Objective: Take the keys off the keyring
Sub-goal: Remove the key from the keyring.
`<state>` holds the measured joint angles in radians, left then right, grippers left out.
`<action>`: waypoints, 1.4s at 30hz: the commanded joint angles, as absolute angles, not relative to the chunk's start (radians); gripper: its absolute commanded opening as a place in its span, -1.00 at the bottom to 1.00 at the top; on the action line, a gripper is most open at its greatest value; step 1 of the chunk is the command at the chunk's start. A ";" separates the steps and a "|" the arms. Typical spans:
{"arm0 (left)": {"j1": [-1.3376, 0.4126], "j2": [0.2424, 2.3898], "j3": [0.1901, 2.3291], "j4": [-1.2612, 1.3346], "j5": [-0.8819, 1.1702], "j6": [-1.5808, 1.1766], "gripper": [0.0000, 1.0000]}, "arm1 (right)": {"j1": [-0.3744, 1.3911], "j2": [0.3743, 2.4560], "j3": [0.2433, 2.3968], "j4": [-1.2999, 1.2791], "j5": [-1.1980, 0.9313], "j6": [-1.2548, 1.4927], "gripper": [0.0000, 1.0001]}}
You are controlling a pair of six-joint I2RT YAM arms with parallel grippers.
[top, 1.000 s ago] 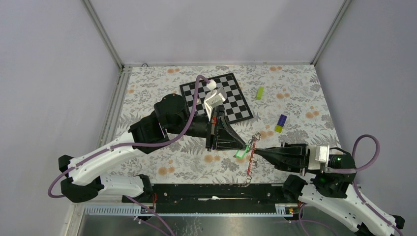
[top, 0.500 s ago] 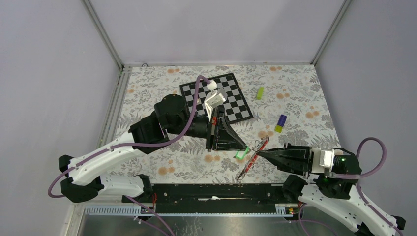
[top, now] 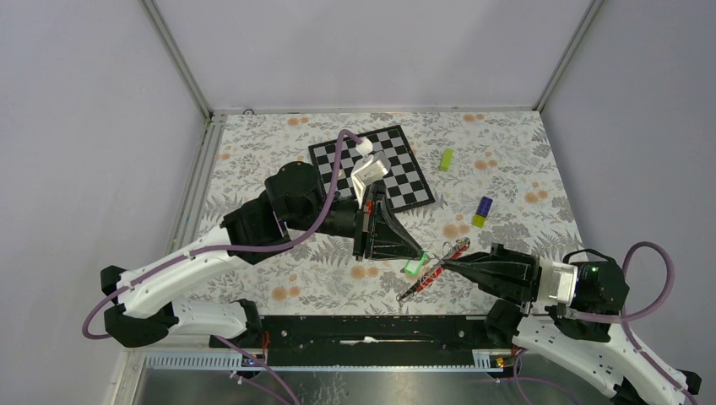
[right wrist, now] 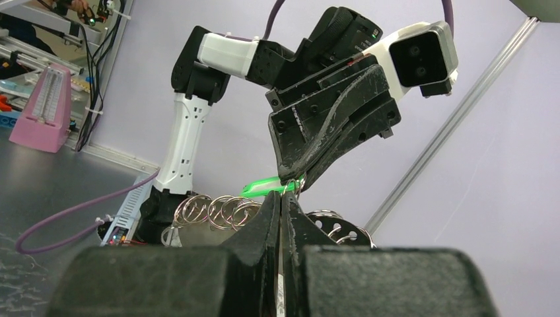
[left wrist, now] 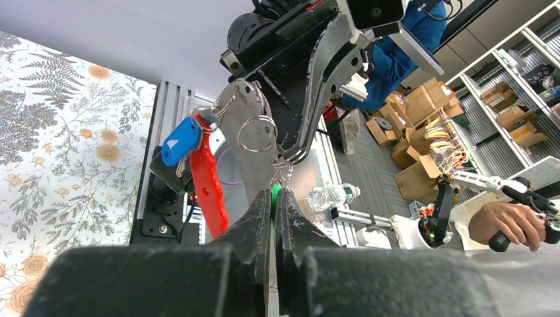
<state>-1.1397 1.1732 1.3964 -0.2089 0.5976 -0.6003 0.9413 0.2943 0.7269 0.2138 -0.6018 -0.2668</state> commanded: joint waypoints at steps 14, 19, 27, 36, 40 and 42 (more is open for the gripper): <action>-1.134 1.172 1.411 -0.161 0.579 -0.603 -1.00 | 0.940 0.407 1.002 -0.281 -0.747 -0.859 -1.00; -1.135 1.176 1.417 -0.163 0.579 -0.602 -1.00 | 0.940 0.430 1.036 -0.362 -0.750 -0.973 -1.00; -1.135 1.187 1.426 -0.165 0.583 -0.601 -1.00 | 0.940 0.450 1.051 -0.396 -0.747 -1.068 -1.00; -1.135 1.189 1.429 -0.169 0.584 -0.603 -1.00 | 0.940 0.454 1.054 -0.382 -0.746 -1.115 -1.00; -1.136 1.196 1.433 -0.165 0.593 -0.604 -1.00 | 0.940 0.469 1.061 -0.376 -0.743 -1.121 -1.00; -1.135 1.199 1.434 -0.165 0.597 -0.604 -1.00 | 0.940 0.477 1.066 -0.374 -0.743 -1.123 -1.00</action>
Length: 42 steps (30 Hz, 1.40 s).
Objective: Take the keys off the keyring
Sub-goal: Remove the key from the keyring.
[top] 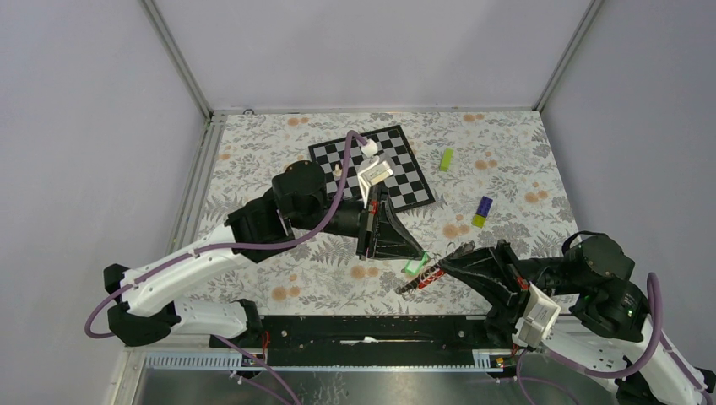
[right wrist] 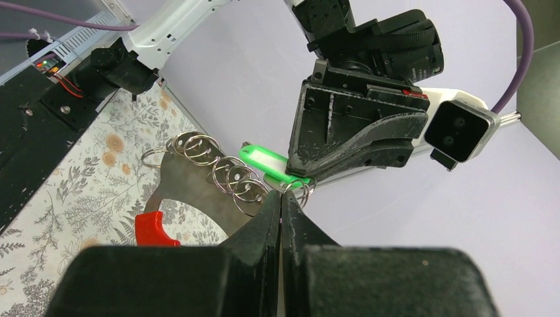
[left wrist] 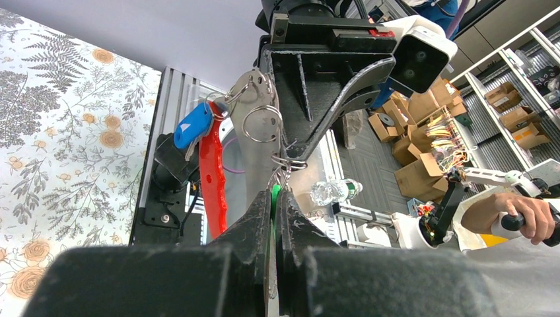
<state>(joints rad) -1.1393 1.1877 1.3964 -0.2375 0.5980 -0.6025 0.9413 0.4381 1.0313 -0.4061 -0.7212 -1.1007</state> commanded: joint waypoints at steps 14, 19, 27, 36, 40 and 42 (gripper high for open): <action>-1.135 1.196 1.428 -0.164 0.598 -0.607 -1.00 | 0.940 0.497 1.085 -0.360 -0.708 -1.102 -1.00; -1.135 1.192 1.425 -0.160 0.596 -0.604 -1.00 | 0.940 0.471 1.025 -0.234 -0.696 -0.965 -1.00; -1.135 1.180 1.414 -0.137 0.593 -0.609 -1.00 | 0.940 0.407 0.908 -0.014 -0.626 -0.760 -1.00; -1.135 1.164 1.407 -0.110 0.582 -0.617 -1.00 | 0.940 0.402 0.886 0.055 -0.613 -0.689 -1.00; -1.135 1.157 1.411 -0.111 0.582 -0.616 -1.00 | 0.940 0.411 0.930 -0.081 -0.644 -0.801 -1.00; -1.135 1.157 1.414 -0.113 0.583 -0.615 -1.00 | 0.940 0.421 0.955 -0.153 -0.673 -0.871 -1.00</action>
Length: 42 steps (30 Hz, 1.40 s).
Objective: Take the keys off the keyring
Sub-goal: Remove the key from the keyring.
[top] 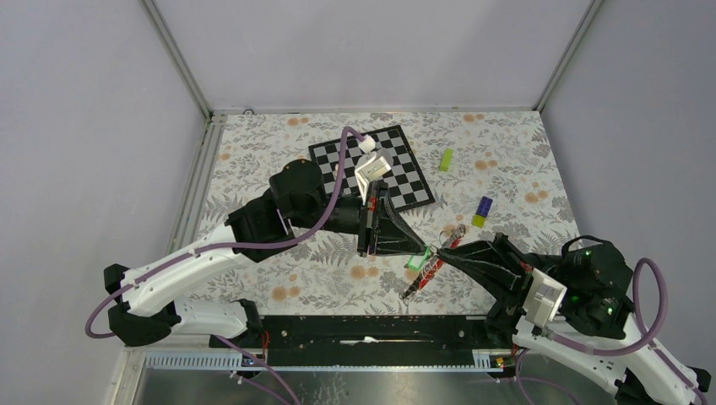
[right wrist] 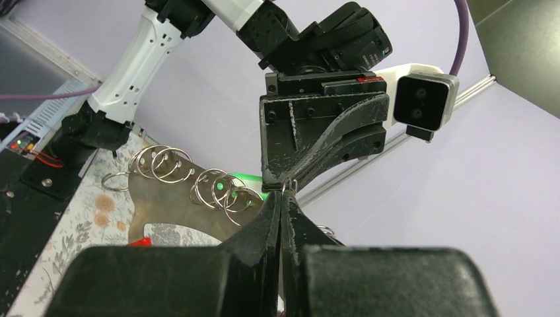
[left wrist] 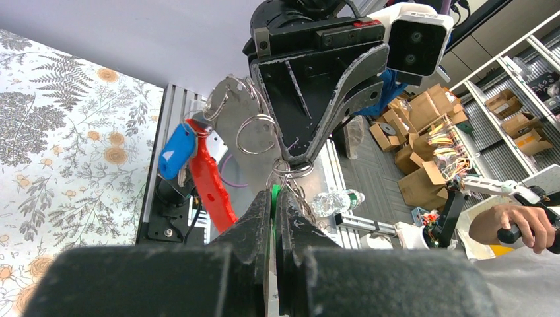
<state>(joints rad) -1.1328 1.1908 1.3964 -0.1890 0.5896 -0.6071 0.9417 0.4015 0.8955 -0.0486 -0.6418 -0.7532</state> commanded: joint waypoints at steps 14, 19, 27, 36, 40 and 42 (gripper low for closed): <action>-1.135 1.154 1.419 -0.117 0.581 -0.613 -1.00 | 0.940 0.459 1.022 -0.312 -0.697 -1.035 -1.00; -1.135 1.157 1.425 -0.117 0.581 -0.610 -1.00 | 0.940 0.481 1.051 -0.366 -0.704 -1.049 -1.00; -1.135 1.144 1.405 -0.088 0.570 -0.587 -1.00 | 0.940 0.487 1.042 -0.359 -0.700 -0.981 -1.00; -1.135 1.084 1.339 -0.016 0.548 -0.548 -1.00 | 0.940 0.474 0.993 -0.283 -0.676 -0.875 -1.00; -1.135 1.084 1.338 -0.017 0.553 -0.545 -1.00 | 0.940 0.478 0.986 -0.269 -0.680 -0.856 -1.00; -1.135 1.086 1.338 -0.016 0.554 -0.543 -1.00 | 0.940 0.480 0.986 -0.266 -0.684 -0.852 -1.00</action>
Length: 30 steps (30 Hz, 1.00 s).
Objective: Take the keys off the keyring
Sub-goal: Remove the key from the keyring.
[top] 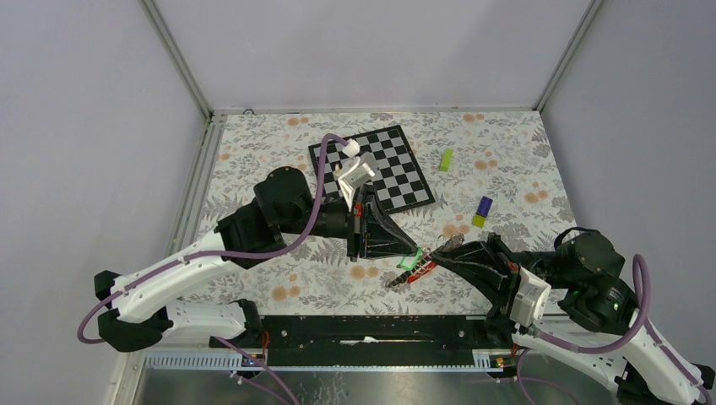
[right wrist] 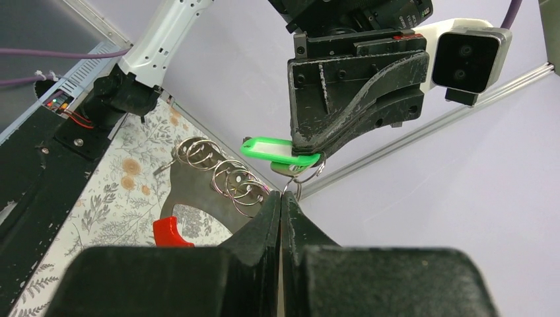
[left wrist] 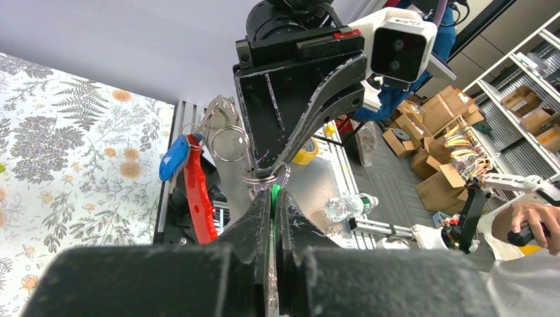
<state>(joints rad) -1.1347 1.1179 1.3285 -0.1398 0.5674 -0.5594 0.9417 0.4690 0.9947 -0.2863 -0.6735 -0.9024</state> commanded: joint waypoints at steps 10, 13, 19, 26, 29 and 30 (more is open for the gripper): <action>-1.135 1.095 1.333 -0.023 0.555 -0.541 -1.00 | 0.940 0.468 0.967 -0.160 -0.670 -0.782 -1.00; -1.135 1.094 1.334 -0.027 0.550 -0.541 -1.00 | 0.940 0.459 0.954 -0.125 -0.669 -0.769 -1.00; -1.135 1.089 1.336 -0.037 0.539 -0.541 -1.00 | 0.940 0.445 0.939 -0.079 -0.630 -0.735 -1.00; -1.135 1.085 1.331 -0.044 0.525 -0.539 -1.00 | 0.940 0.425 0.922 -0.021 -0.611 -0.681 -1.00; -1.135 1.086 1.332 -0.051 0.522 -0.538 -1.00 | 0.940 0.419 0.919 -0.010 -0.608 -0.673 -1.00; -1.135 1.086 1.333 -0.053 0.521 -0.538 -1.00 | 0.941 0.417 0.919 -0.010 -0.606 -0.670 -1.00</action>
